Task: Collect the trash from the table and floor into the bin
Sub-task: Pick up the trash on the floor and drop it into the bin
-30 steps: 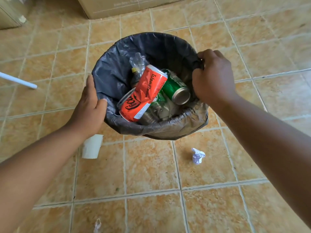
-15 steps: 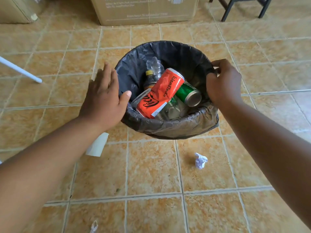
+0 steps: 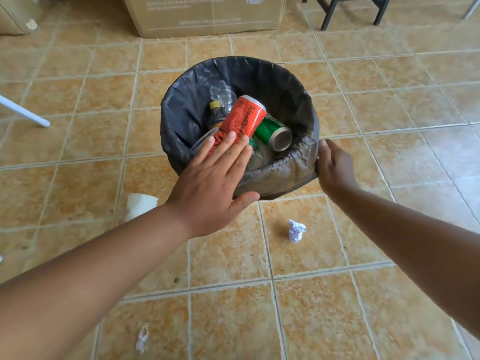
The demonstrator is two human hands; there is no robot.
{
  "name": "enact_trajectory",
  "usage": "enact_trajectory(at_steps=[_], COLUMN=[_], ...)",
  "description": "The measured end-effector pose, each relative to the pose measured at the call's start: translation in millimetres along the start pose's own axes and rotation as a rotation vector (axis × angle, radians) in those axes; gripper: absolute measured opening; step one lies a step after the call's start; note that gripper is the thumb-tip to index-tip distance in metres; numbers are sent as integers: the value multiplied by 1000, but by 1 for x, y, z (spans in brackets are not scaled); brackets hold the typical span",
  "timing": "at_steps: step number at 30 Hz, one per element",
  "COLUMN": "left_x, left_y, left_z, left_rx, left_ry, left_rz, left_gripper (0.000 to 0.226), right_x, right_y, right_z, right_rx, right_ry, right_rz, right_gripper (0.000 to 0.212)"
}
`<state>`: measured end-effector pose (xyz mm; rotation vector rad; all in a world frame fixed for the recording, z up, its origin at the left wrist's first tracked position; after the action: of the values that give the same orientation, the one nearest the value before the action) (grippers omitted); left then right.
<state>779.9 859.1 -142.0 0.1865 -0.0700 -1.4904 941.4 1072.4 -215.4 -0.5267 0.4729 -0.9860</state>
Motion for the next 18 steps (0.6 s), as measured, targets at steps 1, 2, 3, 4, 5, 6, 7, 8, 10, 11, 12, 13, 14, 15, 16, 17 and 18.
enact_trajectory(at_steps=[1,2,3,4,5,6,7,8,10,11,12,13,14,15,16,17,18], left_x=[-1,-1,-2,-2,-3,-3,-4,-4,-4,-4,-4,-4,-4,-4,-4,-4,-4], left_y=[0,-1,-1,-1,-1,-1,-1,-1,-1,-2,-2,-2,-2,-3,-3,-3,-3], left_z=[0,0,1,1,1,1,1,1,1,0,0,0,0,0,0,0,0], left_rx=[-3,-3,-1,1,0,-2,-6,-9,-13,-15,-16,-15,-16,-18,-21,-23,-24], left_ry=[10,16,22,30,37,41,43,44,47,51,56,60,62,62,61,61,63], left_rz=[-6,-10,-13,-12,-9,-7,-7,-8,-12,-16,-20,-24,-27,-28,-29,-29,-31], left_gripper=[82,82,83,83,84,84,85,85,85,85,85,85,85,85,85,86,86], right_x=[10,19,27,35,44,55,65,74,87,90,91,89,87,83,78,72,65], right_y=[9,19,28,38,47,53,57,62,68,70,71,71,71,71,70,70,69], right_z=[-10,-22,-34,-46,-56,-64,-69,-74,-83,-87,-90,-91,-91,-90,-89,-87,-82], right_rx=[84,197,327,459,580,678,742,762,770,781,794,805,813,822,826,818,796], right_ry=[-78,-174,-290,-421,-552,-659,-740,-799,-857,-868,-870,-871,-867,-861,-847,-826,-796], right_rz=[19,33,49,78,120,181,247,294,359,395,427,438,440,437,433,419,394], right_gripper=[38,39,40,41,39,44,55,65,74,72,68,61,54,47,43,41,41])
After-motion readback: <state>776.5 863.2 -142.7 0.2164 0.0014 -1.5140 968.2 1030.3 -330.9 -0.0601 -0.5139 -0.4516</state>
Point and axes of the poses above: each hand's wrist, its own x-axis away from the middle knuckle, its own z-axis out of the back of the hand, y = z × x, the point moved 5 cm from there along -x, towards the middle knuckle, and after that the axes turned 13 degrees about x, right-handed, at the moved point
